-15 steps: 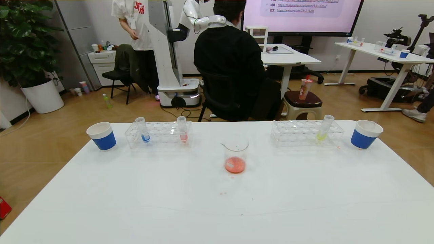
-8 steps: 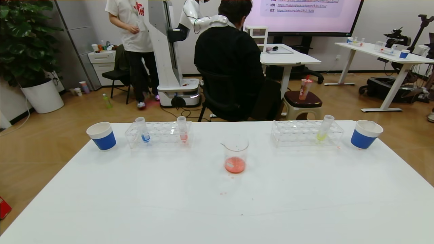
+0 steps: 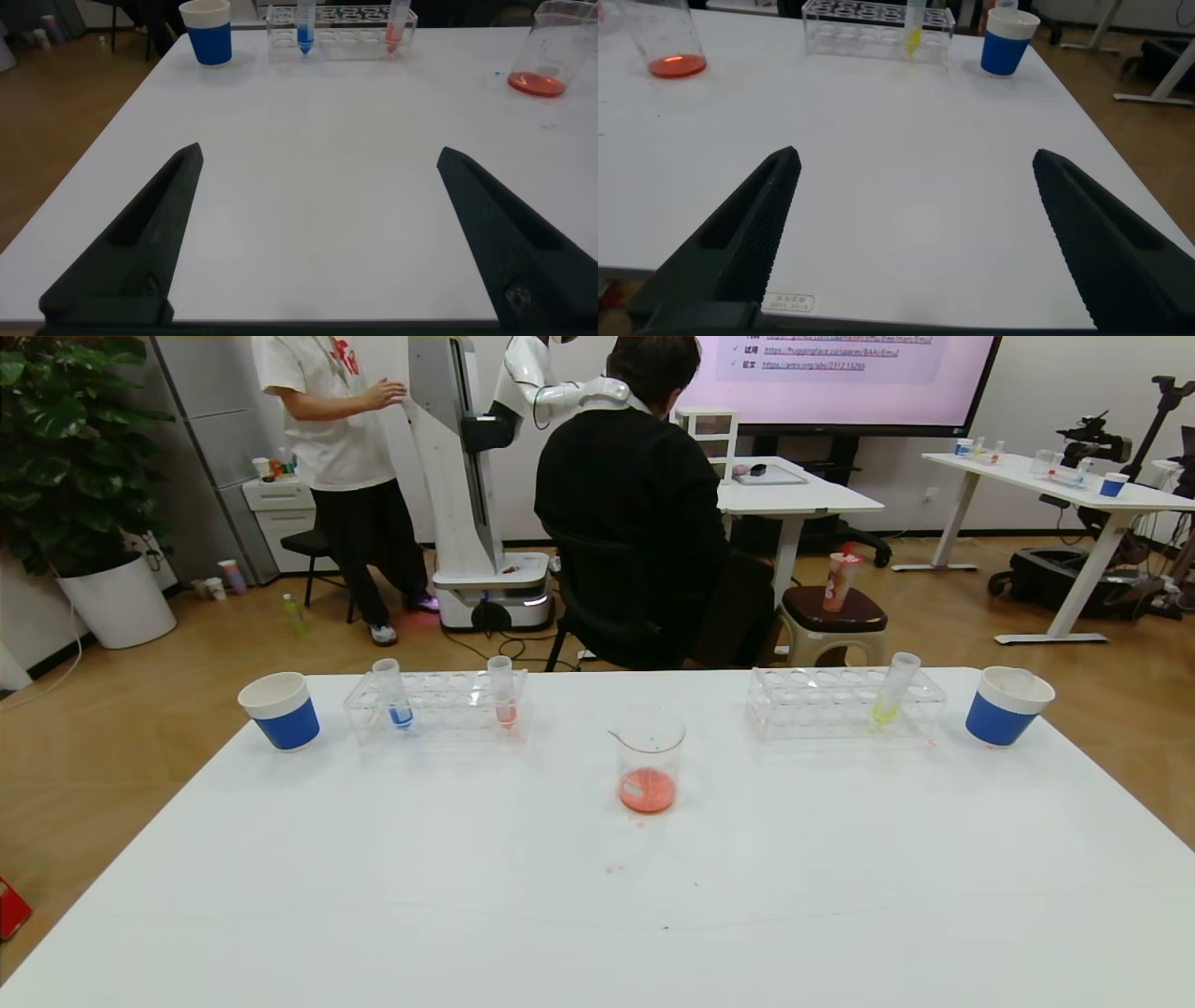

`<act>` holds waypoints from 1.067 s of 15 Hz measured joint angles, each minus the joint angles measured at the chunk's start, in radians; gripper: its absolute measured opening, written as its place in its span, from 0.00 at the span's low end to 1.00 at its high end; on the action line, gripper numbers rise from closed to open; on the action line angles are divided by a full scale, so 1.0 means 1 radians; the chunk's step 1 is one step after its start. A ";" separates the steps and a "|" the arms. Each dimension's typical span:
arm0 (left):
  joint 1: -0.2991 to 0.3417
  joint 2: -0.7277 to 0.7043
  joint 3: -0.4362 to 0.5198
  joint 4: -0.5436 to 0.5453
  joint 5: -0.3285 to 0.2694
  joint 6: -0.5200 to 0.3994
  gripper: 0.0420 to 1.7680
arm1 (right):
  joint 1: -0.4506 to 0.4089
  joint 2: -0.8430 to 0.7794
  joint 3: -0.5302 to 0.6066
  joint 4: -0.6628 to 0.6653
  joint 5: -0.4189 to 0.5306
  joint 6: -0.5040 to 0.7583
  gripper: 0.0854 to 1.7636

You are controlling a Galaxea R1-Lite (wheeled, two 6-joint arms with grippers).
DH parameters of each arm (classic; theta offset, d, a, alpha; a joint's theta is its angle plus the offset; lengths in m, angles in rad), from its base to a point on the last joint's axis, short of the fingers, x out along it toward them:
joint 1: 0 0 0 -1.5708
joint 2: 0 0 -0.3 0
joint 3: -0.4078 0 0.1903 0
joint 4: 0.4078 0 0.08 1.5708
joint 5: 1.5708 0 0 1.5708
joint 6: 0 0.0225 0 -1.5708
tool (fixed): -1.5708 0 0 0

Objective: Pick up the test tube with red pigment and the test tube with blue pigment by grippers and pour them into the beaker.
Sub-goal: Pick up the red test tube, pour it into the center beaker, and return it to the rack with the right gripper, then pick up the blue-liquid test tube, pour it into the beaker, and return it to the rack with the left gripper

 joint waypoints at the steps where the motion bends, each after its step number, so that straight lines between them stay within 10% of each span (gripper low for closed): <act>1: 0.000 0.000 0.000 0.000 0.000 -0.001 0.99 | 0.000 0.000 0.000 0.000 0.000 0.000 0.98; 16: 0.000 0.000 0.000 0.000 0.000 -0.002 0.99 | 0.000 0.000 0.000 0.000 0.000 0.000 0.98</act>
